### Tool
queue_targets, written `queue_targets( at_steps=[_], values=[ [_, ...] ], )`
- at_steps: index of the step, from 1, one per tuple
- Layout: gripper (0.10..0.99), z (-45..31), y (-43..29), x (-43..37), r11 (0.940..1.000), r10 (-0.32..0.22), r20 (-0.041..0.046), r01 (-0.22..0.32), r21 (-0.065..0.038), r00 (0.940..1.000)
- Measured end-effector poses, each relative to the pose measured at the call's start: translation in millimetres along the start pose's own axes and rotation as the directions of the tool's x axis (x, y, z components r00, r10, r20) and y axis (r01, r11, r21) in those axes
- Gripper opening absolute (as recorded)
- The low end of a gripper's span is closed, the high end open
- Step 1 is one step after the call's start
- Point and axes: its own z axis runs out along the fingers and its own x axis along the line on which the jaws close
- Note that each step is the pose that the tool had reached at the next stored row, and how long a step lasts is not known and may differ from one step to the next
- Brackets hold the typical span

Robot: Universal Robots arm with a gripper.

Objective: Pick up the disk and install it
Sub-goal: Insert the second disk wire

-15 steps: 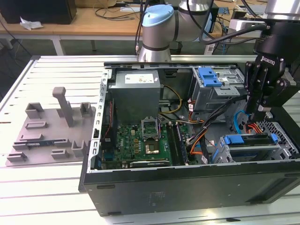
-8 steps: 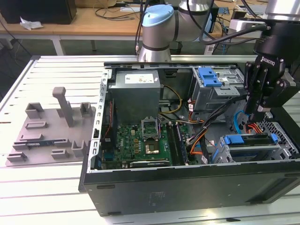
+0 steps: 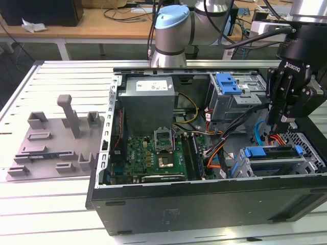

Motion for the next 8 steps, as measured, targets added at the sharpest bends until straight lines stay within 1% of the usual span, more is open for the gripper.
queue_targets(
  at_steps=[3, 6, 8],
  values=[
    [0.365, 0.1, -0.1, 1.0, 1.0000, -0.001, 0.0002, 0.001, 0.000, 1.0000],
    [0.365, -0.4, -0.5, 5.2, 1.0000, -0.004, 0.0010, 0.004, 0.001, 1.0000],
    [0.365, -0.7, -0.6, 6.7, 1.0000, -0.004, 0.0010, 0.004, 0.001, 1.0000]
  ],
)
